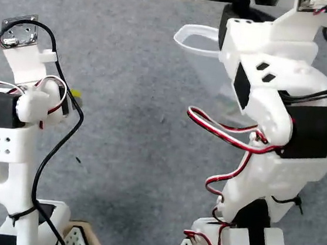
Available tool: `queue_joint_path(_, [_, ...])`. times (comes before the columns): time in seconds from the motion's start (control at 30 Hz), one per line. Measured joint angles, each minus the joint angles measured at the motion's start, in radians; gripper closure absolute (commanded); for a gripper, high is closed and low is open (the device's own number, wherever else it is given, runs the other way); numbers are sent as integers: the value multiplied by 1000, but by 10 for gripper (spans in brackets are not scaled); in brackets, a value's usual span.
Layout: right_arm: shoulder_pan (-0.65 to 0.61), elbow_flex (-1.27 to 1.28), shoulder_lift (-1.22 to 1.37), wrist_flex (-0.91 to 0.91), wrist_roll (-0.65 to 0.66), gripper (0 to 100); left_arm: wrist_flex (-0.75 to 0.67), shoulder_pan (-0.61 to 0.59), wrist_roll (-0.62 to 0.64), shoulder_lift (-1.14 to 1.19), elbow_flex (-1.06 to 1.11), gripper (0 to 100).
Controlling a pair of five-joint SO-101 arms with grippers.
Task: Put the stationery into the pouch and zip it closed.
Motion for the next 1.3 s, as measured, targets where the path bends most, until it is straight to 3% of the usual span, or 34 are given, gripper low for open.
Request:
queue_joint_path(0.13, [-78, 109, 0, 28, 0, 987, 15, 5, 0, 0, 0, 783])
queue_joint_path(0.33, [-292, 219, 0, 23, 0, 987, 26, 5, 2, 0, 15, 783])
queue_joint_path(0.5, [-419, 313, 2, -71, 0, 987, 29, 5, 2, 0, 54, 782])
queue_joint_path(0.73, [-442, 382, 2, -149, 0, 987, 52, 5, -20, 0, 55, 772])
queue_joint_path(0.97, [-442, 382, 2, -150, 0, 987, 54, 5, -78, 0, 55, 506])
queue_joint_path(1.07, [-436, 382, 2, -150, 0, 987, 54, 5, -55, 0, 55, 519])
queue_joint_path(1.17, [-405, 382, 2, -150, 0, 987, 54, 5, 61, 0, 55, 559])
queue_joint_path(1.3, [-394, 382, 2, -150, -9, 987, 32, 14, 78, 0, 55, 594])
